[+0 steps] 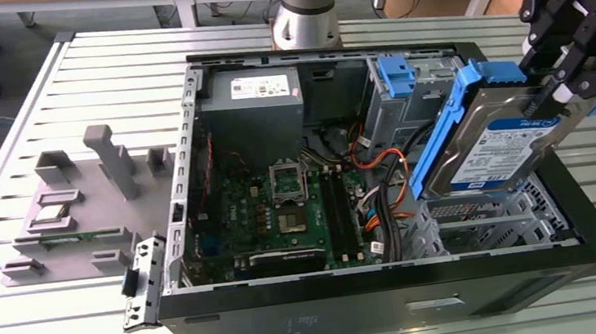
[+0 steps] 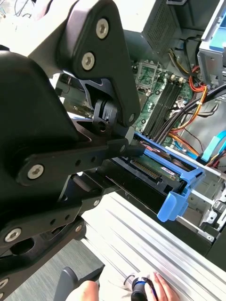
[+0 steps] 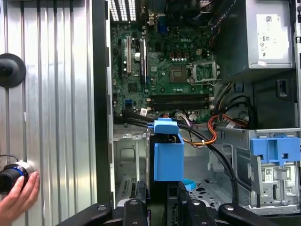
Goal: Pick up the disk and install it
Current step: 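Pick up the disk, then insert the disk into the insertion slot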
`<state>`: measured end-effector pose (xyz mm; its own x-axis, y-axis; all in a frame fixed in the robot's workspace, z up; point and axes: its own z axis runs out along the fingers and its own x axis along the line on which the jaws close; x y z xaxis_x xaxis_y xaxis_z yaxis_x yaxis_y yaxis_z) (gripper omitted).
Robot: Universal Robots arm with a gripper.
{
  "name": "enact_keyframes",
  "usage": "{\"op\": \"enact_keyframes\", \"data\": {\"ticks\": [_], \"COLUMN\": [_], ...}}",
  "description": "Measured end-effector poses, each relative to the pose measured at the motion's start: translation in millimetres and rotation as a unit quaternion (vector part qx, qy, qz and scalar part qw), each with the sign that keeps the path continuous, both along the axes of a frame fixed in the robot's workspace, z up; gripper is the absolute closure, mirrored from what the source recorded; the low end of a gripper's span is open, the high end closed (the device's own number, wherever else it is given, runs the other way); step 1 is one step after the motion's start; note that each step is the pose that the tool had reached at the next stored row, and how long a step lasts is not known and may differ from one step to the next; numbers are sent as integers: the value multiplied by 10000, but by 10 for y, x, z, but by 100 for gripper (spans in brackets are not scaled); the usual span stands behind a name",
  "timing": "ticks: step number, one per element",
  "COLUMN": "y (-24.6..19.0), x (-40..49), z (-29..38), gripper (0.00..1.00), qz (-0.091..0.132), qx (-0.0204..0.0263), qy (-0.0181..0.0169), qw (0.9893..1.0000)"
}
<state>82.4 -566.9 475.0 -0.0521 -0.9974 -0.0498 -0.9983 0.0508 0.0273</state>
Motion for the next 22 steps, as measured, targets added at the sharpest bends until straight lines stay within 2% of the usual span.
{"op": "enact_keyframes", "data": {"ticks": [12,22], "y": [-53,-55], "x": [137,168], "z": [-51,-103], "gripper": [65,65], "qz": [-4,-5], "qx": [1,0], "qy": [1,1], "qw": [10000,10000]}}
